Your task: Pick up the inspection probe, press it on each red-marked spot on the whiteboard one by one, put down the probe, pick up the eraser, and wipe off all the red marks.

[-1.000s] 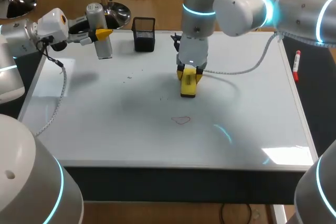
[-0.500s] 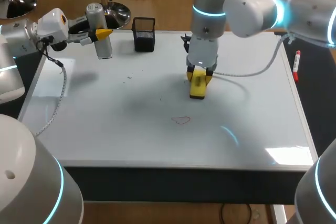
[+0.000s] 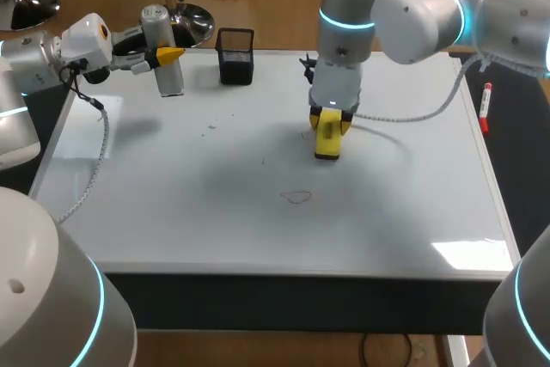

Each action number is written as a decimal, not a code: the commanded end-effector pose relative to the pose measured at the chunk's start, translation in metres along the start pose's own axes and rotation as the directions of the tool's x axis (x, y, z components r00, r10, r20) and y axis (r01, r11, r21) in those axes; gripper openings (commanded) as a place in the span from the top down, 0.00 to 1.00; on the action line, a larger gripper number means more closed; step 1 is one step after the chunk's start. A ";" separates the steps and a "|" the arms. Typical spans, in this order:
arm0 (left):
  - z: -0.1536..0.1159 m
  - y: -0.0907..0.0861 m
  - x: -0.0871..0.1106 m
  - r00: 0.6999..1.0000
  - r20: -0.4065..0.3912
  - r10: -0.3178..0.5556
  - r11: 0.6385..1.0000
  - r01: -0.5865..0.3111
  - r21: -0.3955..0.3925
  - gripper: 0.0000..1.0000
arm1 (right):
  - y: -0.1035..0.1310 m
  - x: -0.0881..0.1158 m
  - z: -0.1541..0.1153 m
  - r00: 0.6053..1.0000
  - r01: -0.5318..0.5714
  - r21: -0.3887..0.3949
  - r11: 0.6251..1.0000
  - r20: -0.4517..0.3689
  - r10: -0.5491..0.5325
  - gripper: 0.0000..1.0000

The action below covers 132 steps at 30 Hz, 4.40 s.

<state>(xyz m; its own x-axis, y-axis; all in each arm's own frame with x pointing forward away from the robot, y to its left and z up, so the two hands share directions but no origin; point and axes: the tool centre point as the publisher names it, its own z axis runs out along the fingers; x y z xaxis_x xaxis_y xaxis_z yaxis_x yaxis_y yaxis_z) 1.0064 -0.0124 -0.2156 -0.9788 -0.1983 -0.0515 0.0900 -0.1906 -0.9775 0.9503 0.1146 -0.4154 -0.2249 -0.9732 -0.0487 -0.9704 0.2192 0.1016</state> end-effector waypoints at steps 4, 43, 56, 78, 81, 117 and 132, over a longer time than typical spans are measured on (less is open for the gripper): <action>0.001 -0.002 0.002 1.000 0.006 0.002 1.000 -0.002 -0.002 1.00 | 0.005 -0.011 -0.048 0.998 0.056 0.088 0.995 0.009 -0.057 1.00; 0.001 -0.002 0.002 1.000 0.006 0.002 1.000 -0.002 -0.002 1.00 | -0.003 -0.043 0.025 0.990 0.121 0.024 0.992 -0.076 -0.119 1.00; 0.001 -0.002 0.002 1.000 0.006 0.002 1.000 -0.002 -0.002 1.00 | 0.001 -0.009 0.039 0.992 0.076 -0.002 0.997 -0.102 -0.076 1.00; 0.001 -0.002 0.002 1.000 0.006 0.002 1.000 -0.002 -0.002 1.00 | -0.001 0.031 0.010 0.991 0.026 0.045 0.999 -0.131 -0.020 1.00; 0.001 -0.002 0.002 1.000 0.006 0.002 1.000 -0.002 -0.002 1.00 | 0.002 0.024 -0.009 0.995 0.045 0.056 0.997 -0.089 -0.040 1.00; 0.001 -0.002 0.002 1.000 0.006 0.002 1.000 -0.002 -0.002 1.00 | -0.005 -0.033 0.026 0.989 0.138 -0.013 0.990 -0.042 -0.138 1.00; 0.001 -0.002 0.002 1.000 0.006 0.002 1.000 -0.002 -0.002 1.00 | -0.014 -0.007 0.043 0.993 0.092 -0.037 0.995 -0.071 -0.094 1.00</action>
<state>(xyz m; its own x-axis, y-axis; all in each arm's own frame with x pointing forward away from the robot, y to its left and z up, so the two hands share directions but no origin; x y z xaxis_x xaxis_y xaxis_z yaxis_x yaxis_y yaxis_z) 1.0063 -0.0125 -0.2156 -0.9788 -0.1983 -0.0514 0.0900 -0.1905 -0.9775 0.9608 0.1288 -0.4357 -0.1272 -0.9919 0.0066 -0.9831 0.1269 0.1319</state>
